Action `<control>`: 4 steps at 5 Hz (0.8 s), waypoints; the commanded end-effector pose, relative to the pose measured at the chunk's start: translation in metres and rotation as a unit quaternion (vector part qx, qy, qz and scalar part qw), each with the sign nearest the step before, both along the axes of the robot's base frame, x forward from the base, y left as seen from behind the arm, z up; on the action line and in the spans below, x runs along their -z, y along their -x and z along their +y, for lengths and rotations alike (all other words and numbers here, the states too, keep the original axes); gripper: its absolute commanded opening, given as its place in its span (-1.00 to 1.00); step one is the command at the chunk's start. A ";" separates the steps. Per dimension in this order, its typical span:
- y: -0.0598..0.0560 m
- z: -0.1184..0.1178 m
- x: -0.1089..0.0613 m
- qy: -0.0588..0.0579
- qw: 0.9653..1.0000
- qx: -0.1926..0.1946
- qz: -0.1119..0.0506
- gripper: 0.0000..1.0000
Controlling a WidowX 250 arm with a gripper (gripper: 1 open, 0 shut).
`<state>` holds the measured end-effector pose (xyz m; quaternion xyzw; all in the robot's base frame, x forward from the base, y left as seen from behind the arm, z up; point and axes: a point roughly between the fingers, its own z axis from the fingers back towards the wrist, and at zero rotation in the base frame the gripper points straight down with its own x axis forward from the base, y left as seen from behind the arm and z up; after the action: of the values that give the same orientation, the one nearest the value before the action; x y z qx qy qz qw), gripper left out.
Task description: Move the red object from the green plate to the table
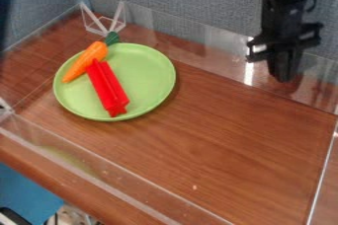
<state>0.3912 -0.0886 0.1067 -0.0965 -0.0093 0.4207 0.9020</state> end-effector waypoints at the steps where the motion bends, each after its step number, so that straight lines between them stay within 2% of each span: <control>1: 0.010 0.013 -0.056 0.026 0.999 -0.002 -0.045 -1.00; 2: 0.017 0.021 -0.072 0.037 0.998 -0.002 -0.050 -1.00; 3: 0.024 0.037 -0.082 0.040 0.998 -0.010 -0.053 -1.00; 4: 0.034 0.054 -0.085 0.039 0.998 -0.022 -0.050 -1.00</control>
<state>0.3598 -0.0360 0.1665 -0.1357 -0.0085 0.4389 0.8882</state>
